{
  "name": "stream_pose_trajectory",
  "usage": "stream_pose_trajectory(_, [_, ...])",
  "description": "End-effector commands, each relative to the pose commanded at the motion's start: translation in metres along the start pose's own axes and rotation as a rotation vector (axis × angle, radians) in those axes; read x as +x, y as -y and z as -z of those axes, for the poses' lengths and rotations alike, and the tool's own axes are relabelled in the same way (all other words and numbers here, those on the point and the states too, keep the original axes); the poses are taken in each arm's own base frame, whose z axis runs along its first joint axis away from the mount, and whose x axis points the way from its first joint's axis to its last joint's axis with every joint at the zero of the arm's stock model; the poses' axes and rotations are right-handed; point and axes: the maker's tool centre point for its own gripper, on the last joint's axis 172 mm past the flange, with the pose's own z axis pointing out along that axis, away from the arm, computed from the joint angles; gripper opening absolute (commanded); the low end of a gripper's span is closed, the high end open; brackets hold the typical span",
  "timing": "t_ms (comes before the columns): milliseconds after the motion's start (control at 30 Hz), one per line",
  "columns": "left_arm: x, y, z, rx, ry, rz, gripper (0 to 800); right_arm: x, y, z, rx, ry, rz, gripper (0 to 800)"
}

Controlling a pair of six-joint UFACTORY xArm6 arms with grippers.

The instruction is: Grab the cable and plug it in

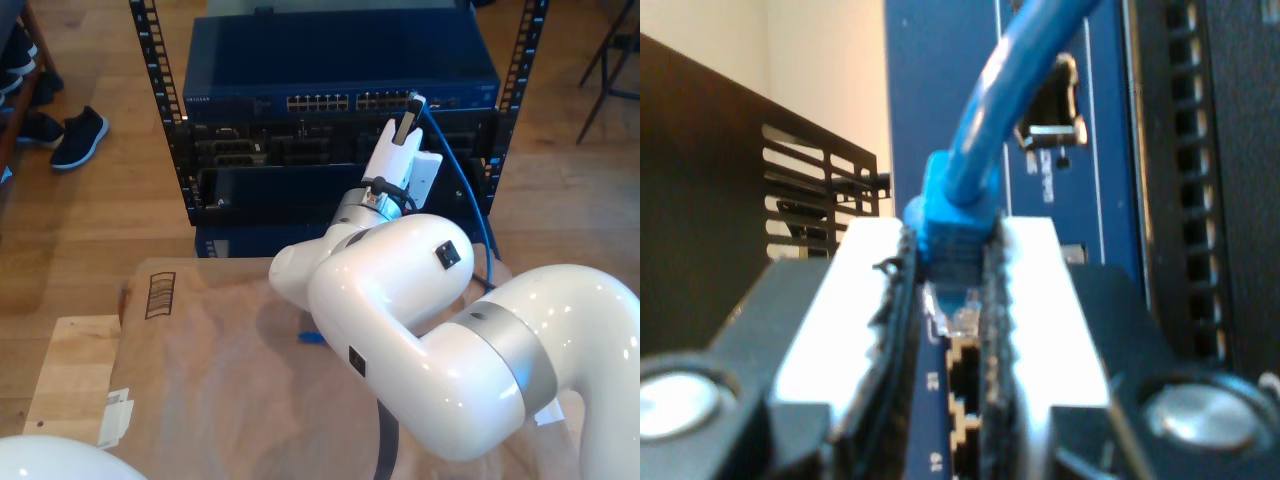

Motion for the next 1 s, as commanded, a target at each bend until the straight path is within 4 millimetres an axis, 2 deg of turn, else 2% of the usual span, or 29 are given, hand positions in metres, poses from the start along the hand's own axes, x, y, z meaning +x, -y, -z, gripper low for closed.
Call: stream_pose_trajectory(1000, [0.0, 0.0003, 0.0, 0.001, 0.0, -0.001, 800, -0.0075, -0.0034, -0.0021, -0.02, 0.018, -0.01, 0])
